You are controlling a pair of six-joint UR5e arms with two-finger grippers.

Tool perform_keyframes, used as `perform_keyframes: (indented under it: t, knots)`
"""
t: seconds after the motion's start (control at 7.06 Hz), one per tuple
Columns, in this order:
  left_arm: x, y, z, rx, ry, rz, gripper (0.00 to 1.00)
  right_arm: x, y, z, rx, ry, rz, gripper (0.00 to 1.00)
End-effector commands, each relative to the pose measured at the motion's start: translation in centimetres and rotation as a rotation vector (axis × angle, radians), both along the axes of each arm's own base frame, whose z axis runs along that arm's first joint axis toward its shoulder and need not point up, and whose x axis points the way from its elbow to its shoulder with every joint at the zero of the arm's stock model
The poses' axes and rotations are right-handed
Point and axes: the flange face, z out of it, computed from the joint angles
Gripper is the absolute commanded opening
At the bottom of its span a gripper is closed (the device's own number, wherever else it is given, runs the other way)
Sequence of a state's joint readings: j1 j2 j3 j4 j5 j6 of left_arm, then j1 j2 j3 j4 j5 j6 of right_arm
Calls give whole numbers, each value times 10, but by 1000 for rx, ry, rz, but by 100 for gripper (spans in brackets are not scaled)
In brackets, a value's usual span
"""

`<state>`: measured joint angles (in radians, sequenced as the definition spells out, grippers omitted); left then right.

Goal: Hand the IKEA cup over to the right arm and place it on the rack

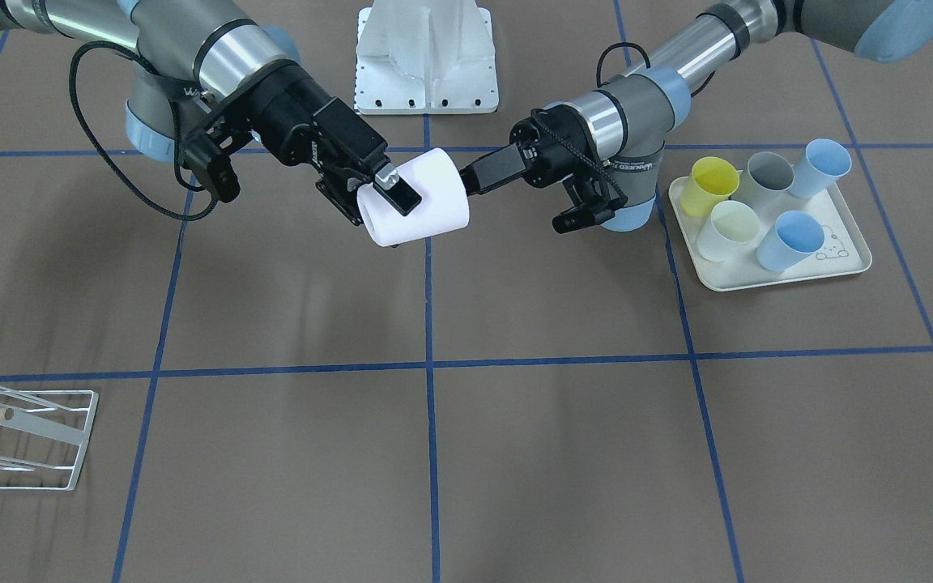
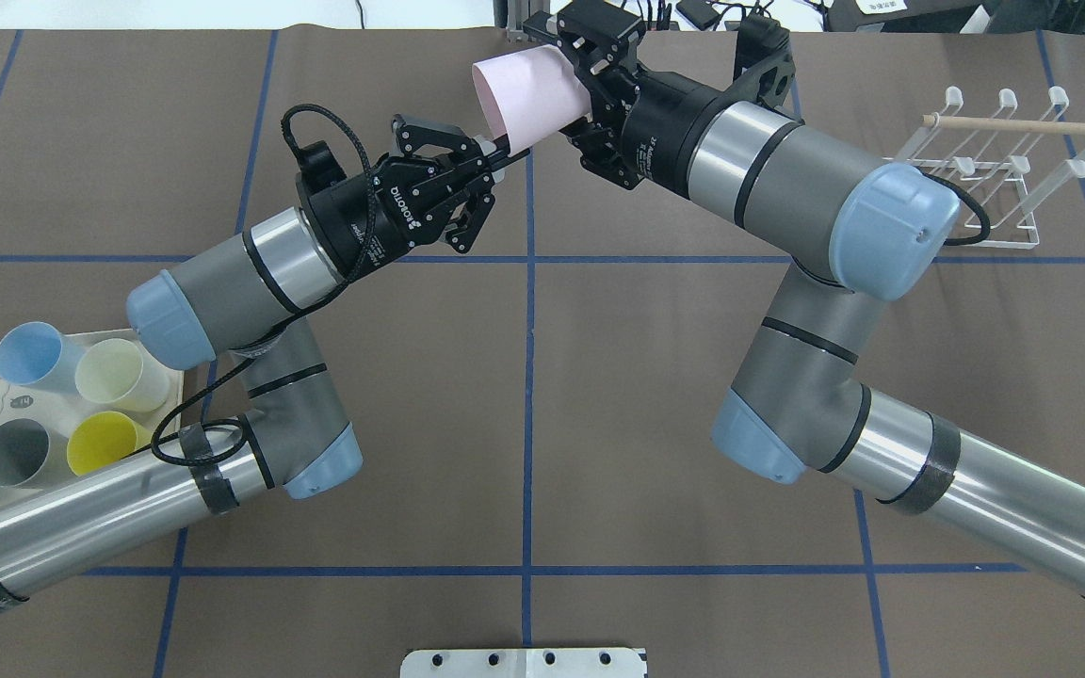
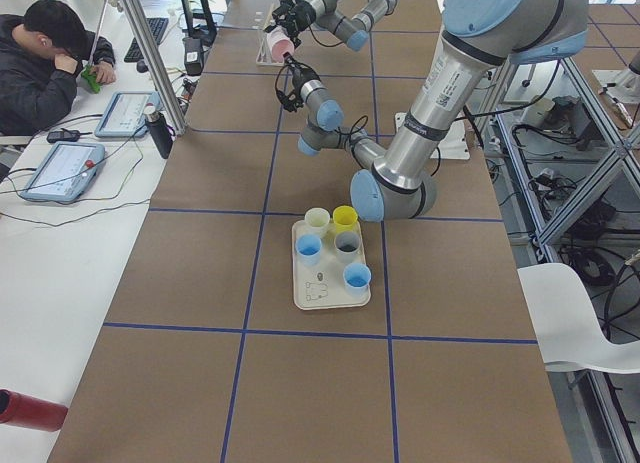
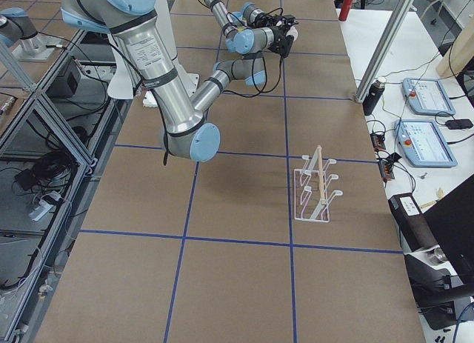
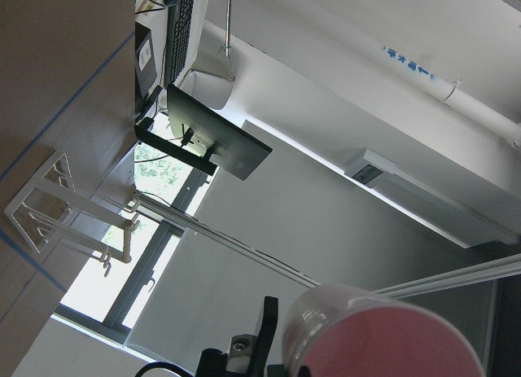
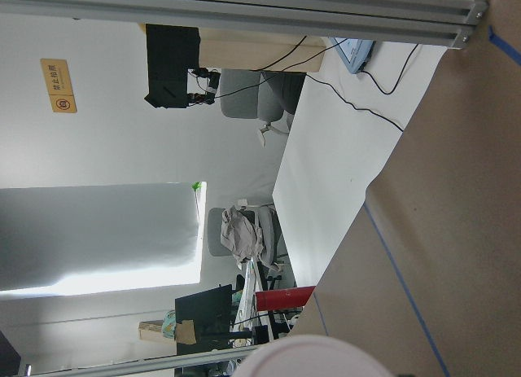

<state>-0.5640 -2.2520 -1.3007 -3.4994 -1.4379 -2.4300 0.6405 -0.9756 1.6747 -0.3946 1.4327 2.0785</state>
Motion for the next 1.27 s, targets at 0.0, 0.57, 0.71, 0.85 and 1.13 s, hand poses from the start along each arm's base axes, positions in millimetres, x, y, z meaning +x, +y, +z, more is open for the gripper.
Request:
perform_keyframes:
  t: [0.0,0.57,0.71,0.85,1.13]
  knots:
    - [1,-1,2,-4,-3,2,22,-5,-3,8,-7,20,-1,0]
    - [-6,-6,3,5,-12,-24,100,24,-30,11,-14,25,60,0]
    - [-11,-12,3,6,-16,-37,100,52,-50,15,-16,34,104,0]
    - [-22,-23,4,16,-36,-67,100,85,-69,24,26,113,114,0]
    - [-18,-27,0,79,-159,-150,100,170,-102,90,73,386,107,0]
